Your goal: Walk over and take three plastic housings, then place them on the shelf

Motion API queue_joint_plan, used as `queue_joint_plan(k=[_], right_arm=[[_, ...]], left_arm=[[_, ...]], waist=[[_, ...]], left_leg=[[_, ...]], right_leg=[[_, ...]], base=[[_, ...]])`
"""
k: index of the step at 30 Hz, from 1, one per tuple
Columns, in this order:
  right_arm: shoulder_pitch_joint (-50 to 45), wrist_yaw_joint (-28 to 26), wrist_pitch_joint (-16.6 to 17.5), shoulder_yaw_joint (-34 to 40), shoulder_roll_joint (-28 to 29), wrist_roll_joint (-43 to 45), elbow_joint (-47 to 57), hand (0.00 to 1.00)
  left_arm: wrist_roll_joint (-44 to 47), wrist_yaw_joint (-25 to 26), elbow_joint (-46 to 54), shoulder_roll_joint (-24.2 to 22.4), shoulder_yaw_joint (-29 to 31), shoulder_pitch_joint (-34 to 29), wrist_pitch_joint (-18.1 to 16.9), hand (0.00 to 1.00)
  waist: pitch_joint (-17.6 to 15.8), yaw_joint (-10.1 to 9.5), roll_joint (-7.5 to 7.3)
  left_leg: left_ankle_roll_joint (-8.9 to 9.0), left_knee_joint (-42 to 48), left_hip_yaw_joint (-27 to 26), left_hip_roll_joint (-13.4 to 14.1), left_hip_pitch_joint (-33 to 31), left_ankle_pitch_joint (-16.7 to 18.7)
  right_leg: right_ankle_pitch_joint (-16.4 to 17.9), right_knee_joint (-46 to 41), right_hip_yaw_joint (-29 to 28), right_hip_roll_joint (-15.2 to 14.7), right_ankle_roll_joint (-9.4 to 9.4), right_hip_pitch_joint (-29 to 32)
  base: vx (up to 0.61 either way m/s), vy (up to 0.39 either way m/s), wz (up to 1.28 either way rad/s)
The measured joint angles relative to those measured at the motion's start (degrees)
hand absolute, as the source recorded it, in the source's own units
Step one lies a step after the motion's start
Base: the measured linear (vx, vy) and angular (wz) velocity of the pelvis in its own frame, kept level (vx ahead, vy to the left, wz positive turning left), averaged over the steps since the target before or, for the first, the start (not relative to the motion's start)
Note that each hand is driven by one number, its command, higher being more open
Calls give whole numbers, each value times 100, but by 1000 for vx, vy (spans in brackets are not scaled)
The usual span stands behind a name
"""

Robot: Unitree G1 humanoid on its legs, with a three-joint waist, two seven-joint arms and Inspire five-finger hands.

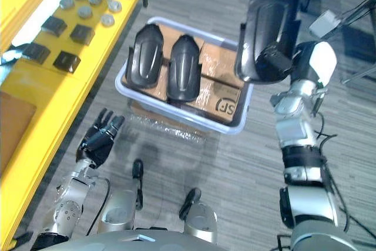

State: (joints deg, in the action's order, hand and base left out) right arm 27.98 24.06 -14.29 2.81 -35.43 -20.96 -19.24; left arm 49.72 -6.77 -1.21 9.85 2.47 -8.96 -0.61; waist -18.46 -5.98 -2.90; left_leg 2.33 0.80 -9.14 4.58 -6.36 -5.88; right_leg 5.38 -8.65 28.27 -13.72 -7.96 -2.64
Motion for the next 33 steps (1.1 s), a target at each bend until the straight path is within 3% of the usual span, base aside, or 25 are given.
queue_joint_plan(k=[3,6,11,15,20,24,30,33], right_arm=[[-38,-44,74,-1,45,-232,619,0],[7,-155,379,-16,201,-362,923,0],[61,-583,1043,-551,489,-574,1139,0],[61,-958,1338,-931,505,-572,1162,0],[55,-1302,1546,-1113,654,-567,1162,0],[21,-1555,1949,-1533,684,-568,1162,0],[-197,-1788,2095,-1771,899,-565,1161,0],[-331,-1993,2199,-2043,947,-565,1161,0]], left_arm=[[20,35,183,-33,109,391,117,100],[-3,48,198,-31,-3,689,292,100],[-81,156,480,26,-672,979,909,100],[-114,368,503,33,-995,1204,1200,100],[-80,478,502,201,-1058,1203,1221,100],[25,545,502,203,-1077,1227,1218,100],[650,648,502,184,-1114,1409,1139,100],[1150,673,502,169,-1171,1576,921,100]], waist=[[141,8,79],[396,19,64],[794,134,44],[838,178,55],[864,229,100],[957,304,207],[1063,299,168],[1077,302,151]], left_leg=[[0,-140,-84,0,260,0],[1,-267,-194,8,454,-1],[1,-376,-406,16,802,-1],[2,-522,-521,9,936,1],[35,-574,-618,-9,944,14],[33,-576,-645,4,927,-40],[-9,-562,-664,-3,871,-103],[-14,-564,-654,-6,871,-112]], right_leg=[[-167,316,-7,75,-39,-298],[-215,395,-26,92,-80,-401],[-381,399,-65,79,-73,-573],[-388,415,-140,80,-79,-572],[-386,497,-176,80,-43,-546],[-423,496,-188,95,9,-498],[-507,588,-208,136,33,-467],[-508,588,-207,136,33,-469]], base=[[63,-12,-10],[36,-9,-15],[12,15,-17],[-67,32,-15],[-105,22,-10],[-52,10,-3],[1,2,-1],[0,0,0]])
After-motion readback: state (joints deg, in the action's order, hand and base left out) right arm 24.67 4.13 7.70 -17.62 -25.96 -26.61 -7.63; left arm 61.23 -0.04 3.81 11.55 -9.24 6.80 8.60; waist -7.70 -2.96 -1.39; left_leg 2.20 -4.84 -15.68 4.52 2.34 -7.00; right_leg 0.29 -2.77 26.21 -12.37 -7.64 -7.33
